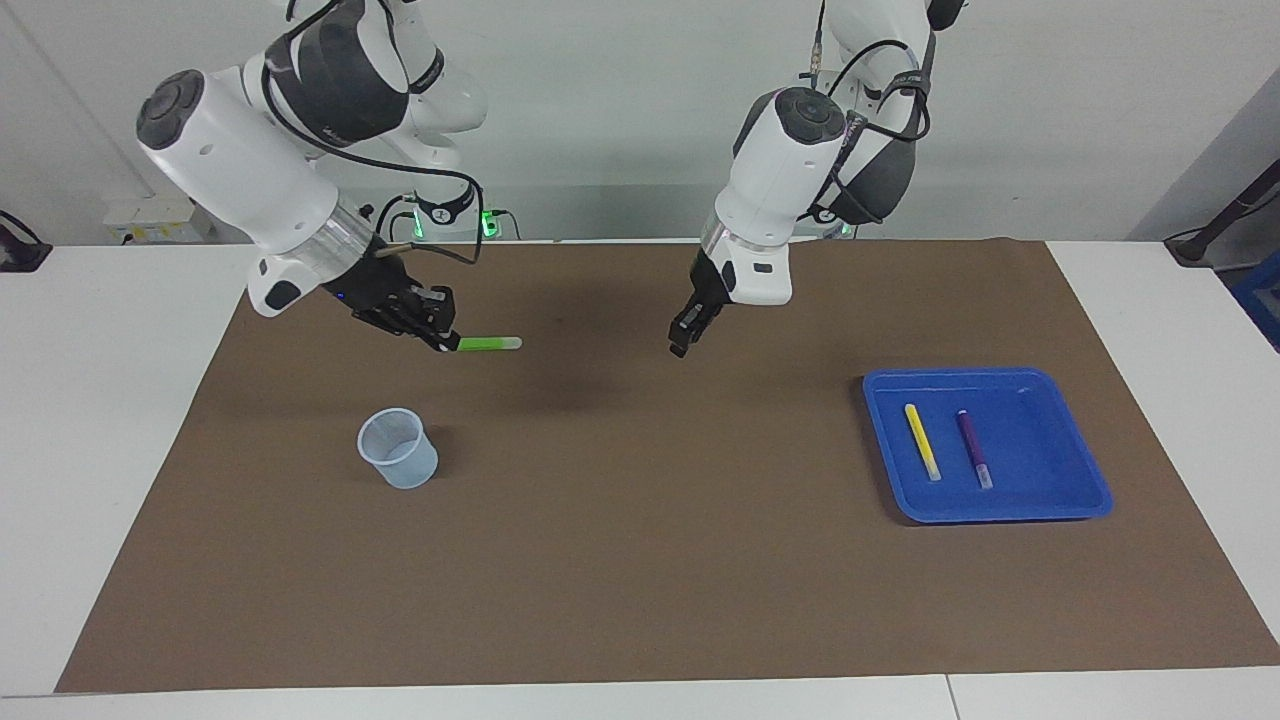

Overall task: Right arm passes pens to left for tray arrangement
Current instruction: 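Lift the green pen with the right gripper while the left gripper approaches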

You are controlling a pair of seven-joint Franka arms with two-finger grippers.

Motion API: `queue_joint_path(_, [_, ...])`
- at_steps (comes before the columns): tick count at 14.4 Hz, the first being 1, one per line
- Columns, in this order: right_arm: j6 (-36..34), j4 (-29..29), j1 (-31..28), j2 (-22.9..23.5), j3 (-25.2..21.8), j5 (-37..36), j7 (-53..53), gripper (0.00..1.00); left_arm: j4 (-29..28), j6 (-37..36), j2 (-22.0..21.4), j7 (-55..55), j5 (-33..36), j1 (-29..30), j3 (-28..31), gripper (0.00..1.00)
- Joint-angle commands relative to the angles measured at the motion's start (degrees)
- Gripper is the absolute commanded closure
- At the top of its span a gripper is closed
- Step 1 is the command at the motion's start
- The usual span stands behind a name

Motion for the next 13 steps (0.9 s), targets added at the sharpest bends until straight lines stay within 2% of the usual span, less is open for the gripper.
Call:
queue_joint_path(1, [3.55, -2.56, 3.13, -0.79, 0.04, 2.67, 7.05, 0.88, 0.56, 3.12, 0.58, -11.7, -6.51, -1.37, 0.8, 0.38])
queue_joint_path(3, [5.48, -3.18, 5.59, -0.79, 0.04, 2.94, 11.55, 0.88, 0.3, 6.45, 0.58, -22.25, -7.16, -1.89, 0.8, 0.22])
queue_joint_path(4, [6.01, -3.62, 6.21, -0.79, 0.04, 2.94, 12.43, 0.88, 0.3, 7.69, 0.58, -26.65, -7.16, -2.15, 0.8, 0.19])
queue_joint_path(6, [6.2, -3.88, 6.31, -0.87, 0.04, 2.94, 12.53, 0.88, 0.21, 9.62, 0.67, -35.09, -6.99, -2.77, 0.8, 0.13])
queue_joint_path(11, [5.49, -4.06, 6.31, -1.05, 0.04, 2.94, 13.85, 0.88, -1.81, 15.33, 0.58, -50.39, -6.9, -5.32, 0.89, 0.08])
queue_joint_path(13, [4.88, -4.06, 7.01, -1.05, 0.13, 3.03, 16.99, 0.88, -5.83, 23.39, 0.23, -56.21, -4.98, -8.29, 1.07, 0.02])
